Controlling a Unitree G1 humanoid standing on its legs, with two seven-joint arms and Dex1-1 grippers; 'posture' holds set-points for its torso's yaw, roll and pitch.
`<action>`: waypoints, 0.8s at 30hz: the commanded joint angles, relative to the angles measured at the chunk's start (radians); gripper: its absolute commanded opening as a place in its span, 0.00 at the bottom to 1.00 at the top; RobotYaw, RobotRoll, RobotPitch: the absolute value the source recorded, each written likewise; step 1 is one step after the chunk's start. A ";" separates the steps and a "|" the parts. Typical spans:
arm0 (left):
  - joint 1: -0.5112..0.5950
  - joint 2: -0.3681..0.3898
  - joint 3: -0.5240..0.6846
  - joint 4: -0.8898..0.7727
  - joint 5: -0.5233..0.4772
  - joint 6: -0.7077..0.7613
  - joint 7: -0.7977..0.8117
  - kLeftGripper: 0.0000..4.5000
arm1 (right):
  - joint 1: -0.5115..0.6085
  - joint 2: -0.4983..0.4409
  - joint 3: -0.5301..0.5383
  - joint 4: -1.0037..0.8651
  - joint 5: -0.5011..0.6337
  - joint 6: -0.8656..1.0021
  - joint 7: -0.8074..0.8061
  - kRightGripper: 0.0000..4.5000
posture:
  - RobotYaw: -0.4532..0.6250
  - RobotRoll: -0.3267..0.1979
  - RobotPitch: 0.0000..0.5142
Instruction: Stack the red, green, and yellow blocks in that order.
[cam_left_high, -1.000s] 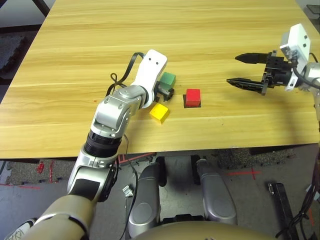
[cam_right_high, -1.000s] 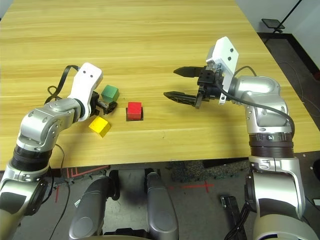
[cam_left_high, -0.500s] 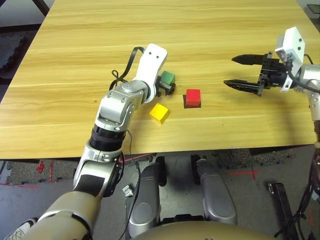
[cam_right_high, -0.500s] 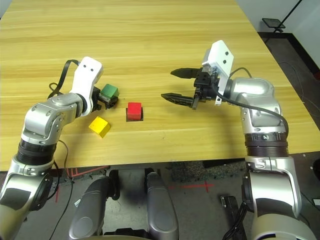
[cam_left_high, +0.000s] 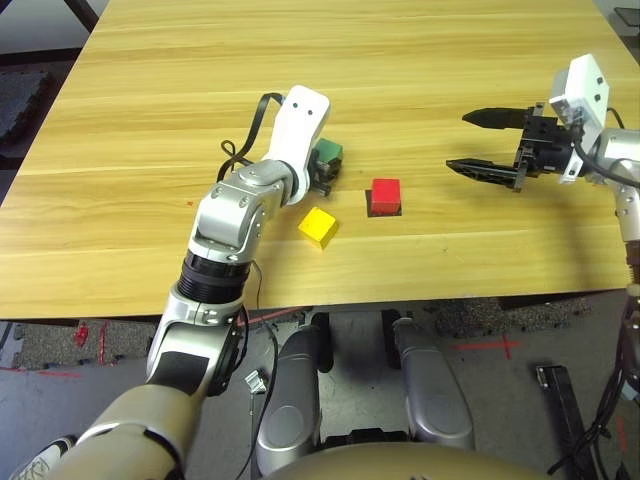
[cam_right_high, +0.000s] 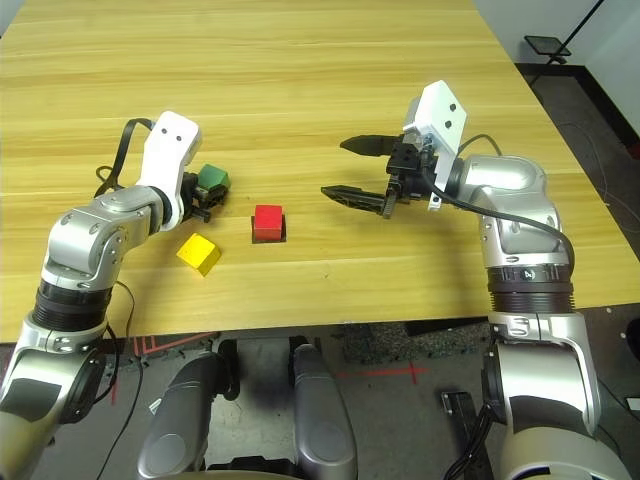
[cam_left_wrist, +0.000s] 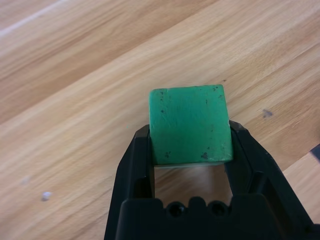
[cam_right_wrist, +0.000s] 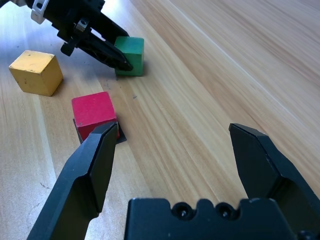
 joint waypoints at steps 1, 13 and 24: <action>0.006 0.087 -0.031 -0.007 -0.002 -0.160 -0.147 0.46 | -0.012 0.000 0.017 0.018 -0.011 -0.018 0.011 1.00 | 0.69 0.82 0.56; -0.073 0.255 -0.028 -0.074 -0.178 -0.282 -0.584 0.46 | 0.033 -0.088 0.037 -0.091 0.029 0.059 0.144 1.00 | 0.70 0.83 0.57; -0.101 0.214 -0.145 -0.109 -0.161 -0.299 -0.661 0.46 | 0.055 -0.197 0.012 -0.154 0.060 0.108 0.200 1.00 | 0.65 0.81 0.58</action>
